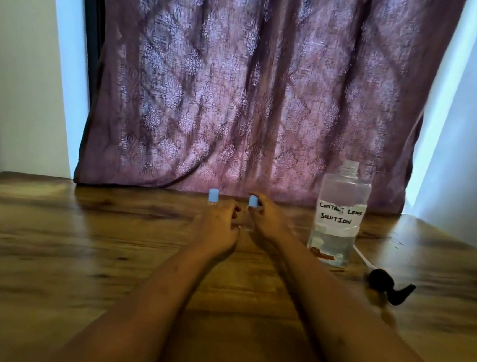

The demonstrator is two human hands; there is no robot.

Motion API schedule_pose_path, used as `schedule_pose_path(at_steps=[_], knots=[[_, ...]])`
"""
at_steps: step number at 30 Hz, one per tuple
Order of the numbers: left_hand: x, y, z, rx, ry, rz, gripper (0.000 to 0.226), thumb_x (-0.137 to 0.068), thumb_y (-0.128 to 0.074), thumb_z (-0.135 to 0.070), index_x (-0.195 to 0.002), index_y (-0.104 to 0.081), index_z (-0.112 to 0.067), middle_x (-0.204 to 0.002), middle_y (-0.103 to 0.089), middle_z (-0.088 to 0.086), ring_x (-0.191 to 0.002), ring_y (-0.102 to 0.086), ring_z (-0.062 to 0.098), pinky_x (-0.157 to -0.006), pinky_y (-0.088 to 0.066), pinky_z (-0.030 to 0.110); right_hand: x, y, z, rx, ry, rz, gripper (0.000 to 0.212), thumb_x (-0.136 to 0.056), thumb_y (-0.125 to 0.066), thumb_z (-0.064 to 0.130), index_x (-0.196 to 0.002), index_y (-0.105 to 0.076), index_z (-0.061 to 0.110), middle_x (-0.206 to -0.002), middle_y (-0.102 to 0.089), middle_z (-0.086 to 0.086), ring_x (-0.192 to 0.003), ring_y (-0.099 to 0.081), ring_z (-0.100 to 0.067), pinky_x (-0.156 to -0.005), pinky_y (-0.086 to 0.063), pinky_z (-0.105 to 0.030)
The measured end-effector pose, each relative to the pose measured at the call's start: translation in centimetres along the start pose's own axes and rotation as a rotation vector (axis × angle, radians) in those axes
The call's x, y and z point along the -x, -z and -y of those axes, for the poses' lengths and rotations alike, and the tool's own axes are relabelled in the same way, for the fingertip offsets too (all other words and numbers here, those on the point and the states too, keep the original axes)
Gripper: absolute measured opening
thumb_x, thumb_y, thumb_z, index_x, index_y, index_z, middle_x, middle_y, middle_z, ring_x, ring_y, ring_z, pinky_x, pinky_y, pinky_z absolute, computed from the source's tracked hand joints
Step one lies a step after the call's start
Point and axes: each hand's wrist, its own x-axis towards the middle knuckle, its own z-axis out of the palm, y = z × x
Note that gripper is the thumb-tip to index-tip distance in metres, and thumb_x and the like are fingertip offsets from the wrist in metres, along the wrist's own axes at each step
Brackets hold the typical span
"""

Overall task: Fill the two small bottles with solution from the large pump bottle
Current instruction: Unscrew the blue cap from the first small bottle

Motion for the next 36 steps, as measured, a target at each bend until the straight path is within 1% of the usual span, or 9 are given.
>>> schedule_pose_path(at_steps=[4,7,11,13,20,23,28,32,36], knots=[[0.2,-0.5,-0.2,0.030,0.030,0.010,0.046,-0.088,-0.061,-0.032,-0.131,-0.051,-0.021,-0.127,-0.062,0.002,-0.116,-0.058,0.024,-0.097,-0.049,0.047,0.5,1.2,0.6,-0.051,0.032,-0.109,0.028,-0.086,-0.062,0.011,-0.114,-0.057,0.010,-0.114,-0.063,-0.011,-0.093,-0.056,-0.017,-0.073,-0.042,-0.021],[0.6,-0.4,-0.4,0.210,0.053,-0.004,0.050,-0.083,-0.067,-0.042,-0.127,-0.053,-0.024,-0.120,-0.064,-0.003,-0.108,-0.060,0.019,-0.091,-0.052,0.045,1.8,2.8,1.8,-0.076,0.101,-0.072,0.030,-0.080,-0.069,0.009,-0.110,-0.062,0.008,-0.107,-0.065,-0.008,-0.089,-0.056,-0.014,-0.069,-0.041,-0.014],[1.7,-0.3,-1.9,0.441,-0.028,0.120,0.037,-0.086,-0.069,-0.027,-0.121,-0.060,-0.022,-0.103,-0.065,-0.008,-0.092,-0.061,0.010,-0.084,-0.052,0.033,4.9,4.1,2.4,-0.106,0.126,-0.037,0.033,-0.080,-0.070,0.011,-0.112,-0.062,0.010,-0.099,-0.064,-0.002,-0.087,-0.059,-0.014,-0.067,-0.046,-0.010],[2.0,-0.6,-2.4,0.521,-0.056,0.140,0.030,-0.085,-0.071,-0.022,-0.114,-0.065,-0.021,-0.098,-0.070,-0.004,-0.089,-0.066,0.014,-0.081,-0.055,0.037,6.3,4.9,2.2,-0.171,0.121,-0.030,0.034,-0.080,-0.069,0.008,-0.114,-0.061,0.009,-0.104,-0.065,-0.009,-0.088,-0.061,-0.019,-0.070,-0.053,-0.017],[2.4,-1.4,-1.8,0.686,0.046,0.215,0.025,-0.079,-0.077,-0.010,-0.103,-0.070,-0.009,-0.094,-0.075,0.010,-0.089,-0.073,0.027,-0.082,-0.059,0.052,8.8,5.2,2.3,-0.303,0.059,0.051,0.032,-0.082,-0.067,0.006,-0.112,-0.058,0.007,-0.101,-0.061,-0.008,-0.080,-0.054,-0.001,-0.057,-0.043,-0.001],[2.2,-1.6,-1.3,0.776,0.089,0.271,0.025,-0.076,-0.078,-0.005,-0.100,-0.071,-0.007,-0.097,-0.075,0.016,-0.093,-0.073,0.033,-0.085,-0.056,0.058,9.0,5.0,2.4,-0.371,0.034,0.030,0.029,-0.080,-0.069,0.008,-0.107,-0.058,0.004,-0.085,-0.057,0.003,-0.071,-0.052,0.000,-0.050,-0.041,-0.001],[1.6,-2.2,-1.1,0.860,0.133,0.321,0.021,-0.073,-0.077,0.006,-0.089,-0.072,-0.008,-0.092,-0.075,0.019,-0.093,-0.072,0.039,-0.088,-0.056,0.057,8.8,4.7,2.4,-0.405,0.013,-0.051,0.023,-0.077,-0.070,0.003,-0.098,-0.060,-0.002,-0.075,-0.056,0.000,-0.063,-0.051,-0.004,-0.049,-0.041,-0.004],[1.5,-2.4,-1.3,0.933,0.158,0.349,0.023,-0.077,-0.069,0.015,-0.092,-0.068,-0.002,-0.087,-0.073,0.016,-0.084,-0.070,0.030,-0.083,-0.059,0.045,8.8,4.8,2.5,-0.481,-0.023,-0.031,0.021,-0.078,-0.069,0.001,-0.098,-0.062,-0.002,-0.078,-0.061,-0.005,-0.067,-0.057,-0.009,-0.050,-0.046,-0.008],[1.6,-2.4,-1.2,0.977,0.171,0.360,0.026,-0.079,-0.065,0.018,-0.092,-0.067,-0.005,-0.086,-0.073,0.015,-0.084,-0.071,0.028,-0.085,-0.058,0.045,8.8,4.7,2.3,-0.525,-0.051,0.009,0.021,-0.082,-0.064,-0.001,-0.102,-0.062,0.003,-0.090,-0.063,-0.008,-0.077,-0.062,-0.013,-0.056,-0.051,-0.012]])
